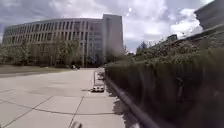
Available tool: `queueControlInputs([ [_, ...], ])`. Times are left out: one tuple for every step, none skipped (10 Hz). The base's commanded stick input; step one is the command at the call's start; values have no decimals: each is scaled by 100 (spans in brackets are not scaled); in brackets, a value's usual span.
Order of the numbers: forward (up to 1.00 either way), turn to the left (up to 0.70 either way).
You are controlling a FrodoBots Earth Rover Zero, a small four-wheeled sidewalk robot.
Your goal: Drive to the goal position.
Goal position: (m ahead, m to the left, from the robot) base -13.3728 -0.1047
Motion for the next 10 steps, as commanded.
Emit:
queueControlInputs([
  [6, 0],
  [5, 0],
  [6, 0],
  [5, 0],
  [5, 0],
  [5, 0],
  [6, 0],
  [6, 0],
  [5, 0],
  [5, 0],
])
